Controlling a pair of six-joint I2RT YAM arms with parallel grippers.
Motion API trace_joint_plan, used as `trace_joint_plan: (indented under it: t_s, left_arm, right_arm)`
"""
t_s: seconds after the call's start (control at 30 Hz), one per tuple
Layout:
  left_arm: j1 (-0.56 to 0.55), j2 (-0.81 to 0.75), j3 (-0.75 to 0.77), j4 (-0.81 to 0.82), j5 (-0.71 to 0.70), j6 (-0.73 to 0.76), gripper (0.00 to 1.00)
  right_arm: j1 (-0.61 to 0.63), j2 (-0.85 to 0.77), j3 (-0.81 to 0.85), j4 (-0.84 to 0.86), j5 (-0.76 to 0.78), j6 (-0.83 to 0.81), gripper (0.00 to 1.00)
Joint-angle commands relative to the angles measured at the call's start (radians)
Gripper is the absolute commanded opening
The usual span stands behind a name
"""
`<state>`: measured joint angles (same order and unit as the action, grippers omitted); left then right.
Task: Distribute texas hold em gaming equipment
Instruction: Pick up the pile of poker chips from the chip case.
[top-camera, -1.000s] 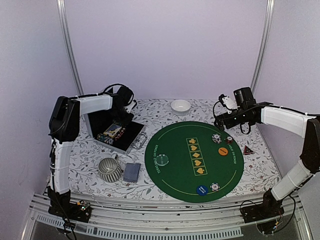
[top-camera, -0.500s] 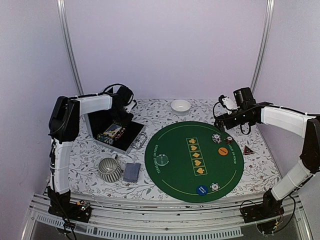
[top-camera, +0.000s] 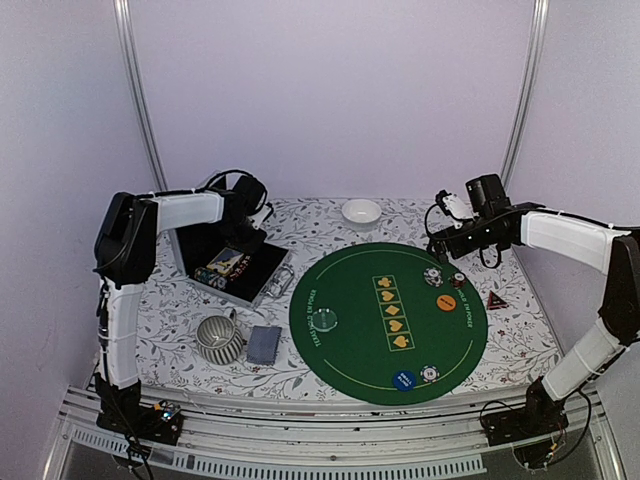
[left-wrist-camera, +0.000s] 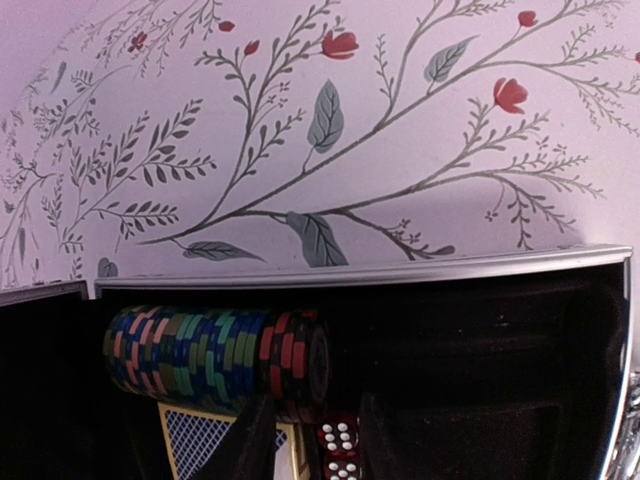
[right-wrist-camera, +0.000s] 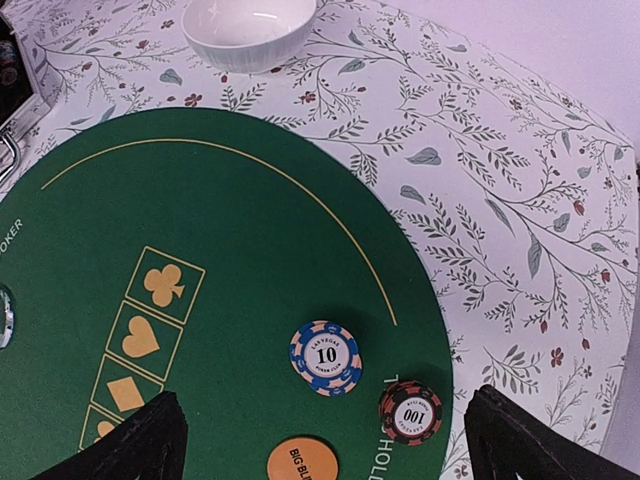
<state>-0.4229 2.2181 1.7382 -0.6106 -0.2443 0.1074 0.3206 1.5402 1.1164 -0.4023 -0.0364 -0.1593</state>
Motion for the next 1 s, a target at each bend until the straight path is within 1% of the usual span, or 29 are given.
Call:
trace_joint_plan:
  t_s: [0.0, 0.1, 0.33, 0.63, 0.73, 0.97]
  left_arm:
    - [-0.015, -0.041, -0.024, 0.014, 0.001, 0.018, 0.35]
    - [-0.005, -0.035, -0.016, 0.015, -0.006, 0.014, 0.4]
    - [0.017, 0.001, 0.002, 0.009, 0.015, 0.014, 0.41]
    - [0.024, 0.069, 0.057, -0.014, 0.07, 0.022, 0.37]
    - [0.02, 0.061, 0.046, -0.015, 0.11, 0.027, 0.35]
    - [0.01, 0.028, 0.01, -0.011, 0.139, 0.025, 0.32]
  right_arm:
    - [0.005, 0.013, 0.031, -0.015, -0.013, -0.01, 0.99]
    - [0.005, 0.015, 0.033, -0.019, -0.014, -0.012, 0.99]
    - [0.006, 0.016, 0.034, -0.027, -0.015, -0.015, 0.99]
    - [0.005, 0.012, 0.032, -0.036, -0.011, -0.017, 0.99]
    - [0.005, 0.015, 0.032, -0.038, -0.012, -0.018, 0.99]
    - [0.006, 0.024, 0.046, -0.039, -0.019, -0.017, 0.99]
